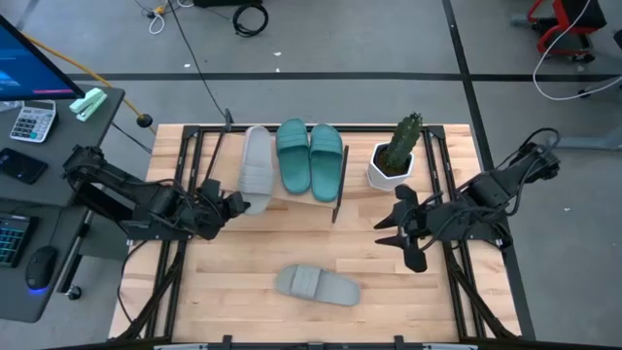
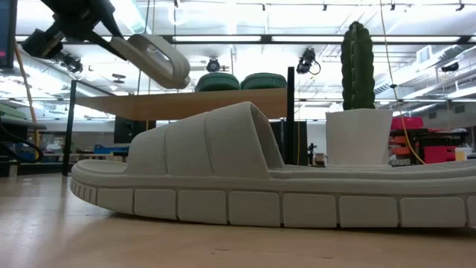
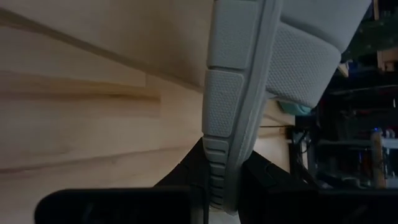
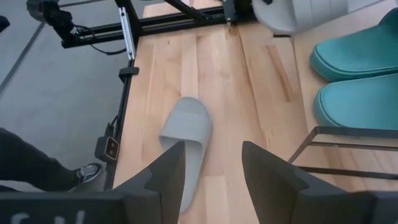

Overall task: Pick and place slides into the shelf
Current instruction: Put the gray slide on the shelf

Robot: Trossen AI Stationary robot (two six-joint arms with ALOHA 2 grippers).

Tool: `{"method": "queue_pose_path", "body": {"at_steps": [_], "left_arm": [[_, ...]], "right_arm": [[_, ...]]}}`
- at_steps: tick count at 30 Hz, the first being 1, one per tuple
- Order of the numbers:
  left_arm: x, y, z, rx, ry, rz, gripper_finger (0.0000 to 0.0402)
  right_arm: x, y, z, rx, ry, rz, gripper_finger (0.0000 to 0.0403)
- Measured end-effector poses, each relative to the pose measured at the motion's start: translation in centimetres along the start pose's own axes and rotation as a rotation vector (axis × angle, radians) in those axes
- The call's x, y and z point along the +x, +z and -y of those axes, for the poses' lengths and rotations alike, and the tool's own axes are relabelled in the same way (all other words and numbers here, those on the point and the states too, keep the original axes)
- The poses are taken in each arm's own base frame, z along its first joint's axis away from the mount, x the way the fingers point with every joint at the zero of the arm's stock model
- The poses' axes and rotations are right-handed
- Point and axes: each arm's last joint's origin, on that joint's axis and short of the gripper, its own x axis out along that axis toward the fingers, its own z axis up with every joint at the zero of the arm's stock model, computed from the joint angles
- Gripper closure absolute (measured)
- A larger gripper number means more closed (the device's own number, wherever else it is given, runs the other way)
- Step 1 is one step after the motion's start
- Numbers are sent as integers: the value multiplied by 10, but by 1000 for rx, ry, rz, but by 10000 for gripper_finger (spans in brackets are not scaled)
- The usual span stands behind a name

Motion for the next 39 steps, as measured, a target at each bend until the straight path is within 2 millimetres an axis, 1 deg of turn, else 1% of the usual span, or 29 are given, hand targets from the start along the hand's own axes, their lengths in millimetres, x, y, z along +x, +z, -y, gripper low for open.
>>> {"method": "queue_pose_path", "body": {"at_steps": [6, 11, 15, 19, 21, 32, 39], "left_arm": [[1, 1, 0, 12, 8, -15, 356], [1, 0, 0, -2, 9, -17, 356], [1, -1, 2, -50, 3, -47, 356], [1, -4, 9, -94, -48, -85, 356], [2, -6, 10, -83, -56, -93, 356], [19, -21, 8, -62, -8, -58, 357], [17, -25, 16, -84, -113, -1, 357]], "right_arm": [[12, -2, -4, -11, -16, -28, 239], [17, -2, -6, -12, -20, -36, 239], [17, -1, -7, -4, -16, -29, 239], [17, -1, -7, -3, -16, -29, 239], [17, -1, -7, -2, -16, -29, 239], [17, -1, -7, 2, -13, -24, 239], [17, -1, -7, 19, -12, -23, 239]]}}
